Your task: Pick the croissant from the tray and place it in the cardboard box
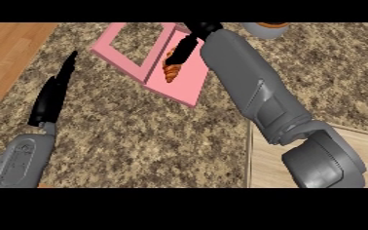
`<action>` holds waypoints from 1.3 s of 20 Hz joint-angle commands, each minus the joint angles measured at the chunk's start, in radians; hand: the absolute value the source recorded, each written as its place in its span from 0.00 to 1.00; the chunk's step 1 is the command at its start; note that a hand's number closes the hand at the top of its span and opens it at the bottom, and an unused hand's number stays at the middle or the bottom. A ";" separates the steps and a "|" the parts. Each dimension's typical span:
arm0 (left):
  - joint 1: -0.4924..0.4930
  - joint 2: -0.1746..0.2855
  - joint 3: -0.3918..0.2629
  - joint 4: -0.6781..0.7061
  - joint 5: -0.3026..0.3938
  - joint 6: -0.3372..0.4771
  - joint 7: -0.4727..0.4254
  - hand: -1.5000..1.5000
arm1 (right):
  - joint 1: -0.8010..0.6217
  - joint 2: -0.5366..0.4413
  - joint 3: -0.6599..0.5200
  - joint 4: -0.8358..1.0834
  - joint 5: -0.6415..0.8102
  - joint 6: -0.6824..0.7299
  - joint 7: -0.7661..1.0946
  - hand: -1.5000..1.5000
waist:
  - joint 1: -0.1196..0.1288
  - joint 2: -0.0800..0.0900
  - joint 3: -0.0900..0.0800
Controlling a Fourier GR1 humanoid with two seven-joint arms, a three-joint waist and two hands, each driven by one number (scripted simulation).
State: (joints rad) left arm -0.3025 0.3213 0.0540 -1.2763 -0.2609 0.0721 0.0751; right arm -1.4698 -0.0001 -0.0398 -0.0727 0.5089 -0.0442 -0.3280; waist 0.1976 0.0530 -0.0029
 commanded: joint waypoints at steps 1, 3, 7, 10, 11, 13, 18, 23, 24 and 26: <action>0.009 0.011 0.002 -0.002 0.005 -0.017 -0.007 0.50 | 0.019 0.000 -0.029 -0.024 -0.047 -0.045 -0.056 0.00 | 0.010 -0.006 0.001; 0.000 -0.014 -0.005 0.011 0.000 0.002 -0.008 0.50 | 0.001 0.000 -0.056 -0.043 -0.082 -0.047 -0.082 0.00 | -0.003 -0.005 0.001; 0.003 0.010 0.021 0.009 0.006 0.002 -0.013 0.50 | 0.033 0.000 -0.129 -0.058 -0.158 -0.088 -0.138 0.00 | -0.025 0.002 0.002; 0.052 -0.012 0.011 -0.001 0.001 0.019 -0.022 0.50 | 0.029 0.000 -0.182 -0.064 -0.213 -0.065 -0.150 0.00 | -0.048 -0.006 0.002; 0.060 0.021 0.036 -0.003 0.011 0.006 -0.030 0.50 | 0.031 0.000 -0.196 -0.068 -0.232 -0.065 -0.164 0.00 | -0.057 -0.014 0.002; 0.053 0.008 0.031 -0.001 -0.003 0.028 -0.019 0.50 | 0.003 -0.010 -0.215 -0.068 -0.242 -0.030 -0.139 0.00 | -0.062 -0.004 0.002; 0.064 0.028 0.055 -0.004 0.017 0.009 -0.016 0.50 | 0.063 -0.103 -0.253 -0.056 -0.275 0.056 -0.190 0.00 | -0.087 -0.007 0.003; 0.100 0.007 0.055 -0.013 0.012 0.036 -0.047 0.50 | 0.075 -0.273 -0.262 -0.044 -0.276 0.167 -0.173 0.00 | -0.095 -0.008 0.003; 0.089 0.031 0.055 -0.026 0.009 0.017 -0.024 0.50 | 0.109 -0.267 -0.246 -0.038 -0.258 0.160 -0.200 0.00 | -0.091 -0.006 0.004; 0.105 0.033 0.063 -0.043 0.019 0.014 -0.036 0.50 | 0.133 -0.329 -0.244 -0.037 -0.254 0.210 -0.224 0.00 | -0.081 -0.002 0.005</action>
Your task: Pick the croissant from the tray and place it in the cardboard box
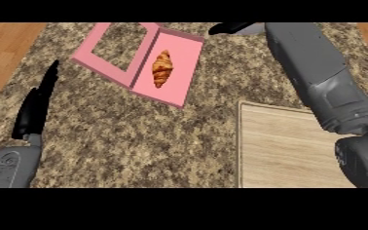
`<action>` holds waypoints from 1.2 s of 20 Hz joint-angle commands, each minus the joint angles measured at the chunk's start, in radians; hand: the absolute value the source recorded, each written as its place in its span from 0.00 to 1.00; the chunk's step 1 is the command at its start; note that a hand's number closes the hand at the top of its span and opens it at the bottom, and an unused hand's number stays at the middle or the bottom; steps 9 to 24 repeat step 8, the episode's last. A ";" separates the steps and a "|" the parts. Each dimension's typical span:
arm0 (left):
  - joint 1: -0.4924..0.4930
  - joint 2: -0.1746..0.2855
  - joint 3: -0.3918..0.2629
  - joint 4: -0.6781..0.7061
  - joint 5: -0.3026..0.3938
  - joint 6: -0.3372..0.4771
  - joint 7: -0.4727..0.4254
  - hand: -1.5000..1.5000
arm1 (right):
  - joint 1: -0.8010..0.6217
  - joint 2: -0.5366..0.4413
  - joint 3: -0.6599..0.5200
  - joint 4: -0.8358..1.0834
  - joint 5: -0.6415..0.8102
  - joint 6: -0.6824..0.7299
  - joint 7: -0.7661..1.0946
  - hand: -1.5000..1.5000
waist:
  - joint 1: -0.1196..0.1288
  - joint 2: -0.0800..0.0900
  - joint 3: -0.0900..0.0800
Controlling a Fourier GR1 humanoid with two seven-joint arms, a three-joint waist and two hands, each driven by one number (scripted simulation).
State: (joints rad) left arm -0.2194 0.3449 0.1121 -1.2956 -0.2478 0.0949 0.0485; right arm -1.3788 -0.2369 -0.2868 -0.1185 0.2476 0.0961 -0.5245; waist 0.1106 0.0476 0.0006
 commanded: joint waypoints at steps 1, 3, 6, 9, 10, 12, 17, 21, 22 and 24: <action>-0.021 0.015 0.004 -0.036 0.002 -0.009 0.029 0.50 | 0.027 -0.093 -0.009 0.001 -0.003 0.062 -0.031 0.00 | 0.005 0.005 0.002; -0.019 -0.001 -0.005 -0.003 -0.004 -0.005 0.023 0.50 | 0.014 -0.136 0.003 0.010 0.009 0.127 -0.007 0.00 | -0.008 0.003 0.001; 0.009 -0.027 -0.020 0.005 -0.016 0.012 -0.012 0.50 | 0.043 -0.183 0.032 0.004 0.041 0.182 -0.055 0.00 | -0.009 0.004 0.001; -0.016 0.009 0.008 0.009 0.000 -0.007 -0.006 0.50 | 0.069 -0.191 0.049 0.004 0.058 0.199 -0.090 0.00 | -0.002 0.009 0.002; -0.016 0.009 0.008 0.009 0.000 -0.007 -0.006 0.50 | 0.069 -0.191 0.049 0.004 0.058 0.199 -0.090 0.00 | -0.002 0.009 0.002; -0.016 0.009 0.008 0.009 0.000 -0.007 -0.006 0.50 | 0.069 -0.191 0.049 0.004 0.058 0.199 -0.090 0.00 | -0.002 0.009 0.002; -0.016 0.009 0.008 0.009 0.000 -0.007 -0.006 0.50 | 0.069 -0.191 0.049 0.004 0.058 0.199 -0.090 0.00 | -0.002 0.009 0.002; -0.016 0.009 0.008 0.009 0.000 -0.007 -0.006 0.50 | 0.069 -0.191 0.049 0.004 0.058 0.199 -0.090 0.00 | -0.002 0.009 0.002; -0.016 0.009 0.008 0.009 0.000 -0.007 -0.006 0.50 | 0.069 -0.191 0.049 0.004 0.058 0.199 -0.090 0.00 | -0.002 0.009 0.002; -0.016 0.009 0.008 0.009 0.000 -0.007 -0.006 0.50 | 0.069 -0.191 0.049 0.004 0.058 0.199 -0.090 0.00 | -0.002 0.009 0.002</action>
